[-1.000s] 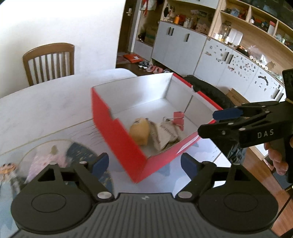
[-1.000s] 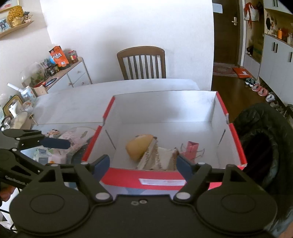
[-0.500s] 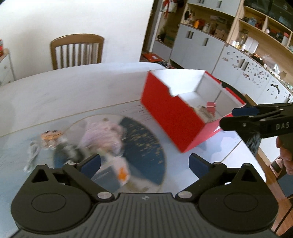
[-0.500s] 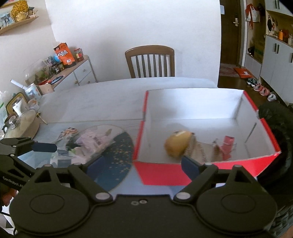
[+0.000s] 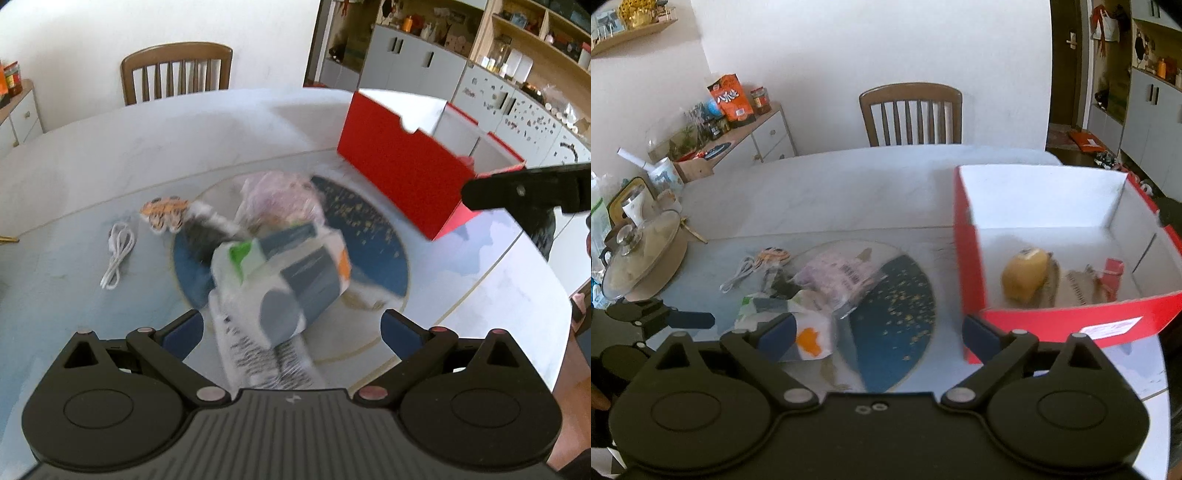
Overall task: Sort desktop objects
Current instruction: 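Withdraw both tools from the box toward the remaining table items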
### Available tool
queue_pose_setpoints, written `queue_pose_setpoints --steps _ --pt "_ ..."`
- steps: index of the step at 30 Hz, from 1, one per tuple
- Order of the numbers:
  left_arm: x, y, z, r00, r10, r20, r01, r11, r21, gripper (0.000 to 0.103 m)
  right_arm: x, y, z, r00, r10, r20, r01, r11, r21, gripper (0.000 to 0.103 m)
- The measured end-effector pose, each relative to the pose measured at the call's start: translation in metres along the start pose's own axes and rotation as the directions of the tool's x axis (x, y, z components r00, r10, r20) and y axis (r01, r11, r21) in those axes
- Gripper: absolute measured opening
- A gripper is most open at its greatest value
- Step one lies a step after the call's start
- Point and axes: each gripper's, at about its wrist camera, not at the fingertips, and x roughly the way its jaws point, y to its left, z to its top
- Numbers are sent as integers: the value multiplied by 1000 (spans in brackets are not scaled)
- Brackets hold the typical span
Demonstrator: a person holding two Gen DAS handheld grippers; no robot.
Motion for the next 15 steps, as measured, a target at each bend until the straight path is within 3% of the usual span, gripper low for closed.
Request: queue_pose_setpoints --steps 15 --pt "19 8 -18 1000 8 -26 -7 998 57 103 57 56 8 990 -69 -126 94 974 207 97"
